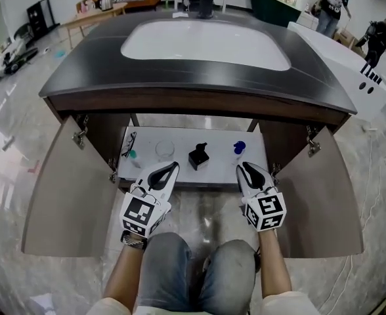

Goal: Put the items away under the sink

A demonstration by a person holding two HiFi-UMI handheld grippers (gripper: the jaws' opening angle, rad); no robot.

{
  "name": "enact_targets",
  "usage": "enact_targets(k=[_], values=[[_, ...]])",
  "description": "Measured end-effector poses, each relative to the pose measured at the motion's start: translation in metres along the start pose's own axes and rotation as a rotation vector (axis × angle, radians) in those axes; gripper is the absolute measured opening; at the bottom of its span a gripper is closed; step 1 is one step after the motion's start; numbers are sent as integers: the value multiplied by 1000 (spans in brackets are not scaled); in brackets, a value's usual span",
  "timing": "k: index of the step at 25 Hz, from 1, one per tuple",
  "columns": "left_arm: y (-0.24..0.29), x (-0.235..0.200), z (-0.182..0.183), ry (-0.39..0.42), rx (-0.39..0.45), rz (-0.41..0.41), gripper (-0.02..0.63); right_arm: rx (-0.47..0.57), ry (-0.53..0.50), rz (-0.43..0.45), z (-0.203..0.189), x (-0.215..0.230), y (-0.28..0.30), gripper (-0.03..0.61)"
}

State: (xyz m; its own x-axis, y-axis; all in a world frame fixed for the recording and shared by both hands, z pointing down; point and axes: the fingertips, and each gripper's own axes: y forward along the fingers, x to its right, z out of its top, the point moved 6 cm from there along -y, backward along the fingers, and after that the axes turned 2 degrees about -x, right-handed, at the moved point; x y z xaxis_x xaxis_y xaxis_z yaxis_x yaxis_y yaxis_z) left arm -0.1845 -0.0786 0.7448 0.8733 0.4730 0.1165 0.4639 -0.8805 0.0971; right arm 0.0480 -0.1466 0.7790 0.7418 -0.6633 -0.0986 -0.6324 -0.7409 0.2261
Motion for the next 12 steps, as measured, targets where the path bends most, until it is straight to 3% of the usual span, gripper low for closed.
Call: enact_targets(k=[5, 12], values=[[-8, 4, 12, 15, 13, 5, 3, 37, 29, 47, 39, -24, -27, 8], [-22, 9, 23, 22, 18, 4, 2, 91, 35, 115, 81, -54, -54, 6]])
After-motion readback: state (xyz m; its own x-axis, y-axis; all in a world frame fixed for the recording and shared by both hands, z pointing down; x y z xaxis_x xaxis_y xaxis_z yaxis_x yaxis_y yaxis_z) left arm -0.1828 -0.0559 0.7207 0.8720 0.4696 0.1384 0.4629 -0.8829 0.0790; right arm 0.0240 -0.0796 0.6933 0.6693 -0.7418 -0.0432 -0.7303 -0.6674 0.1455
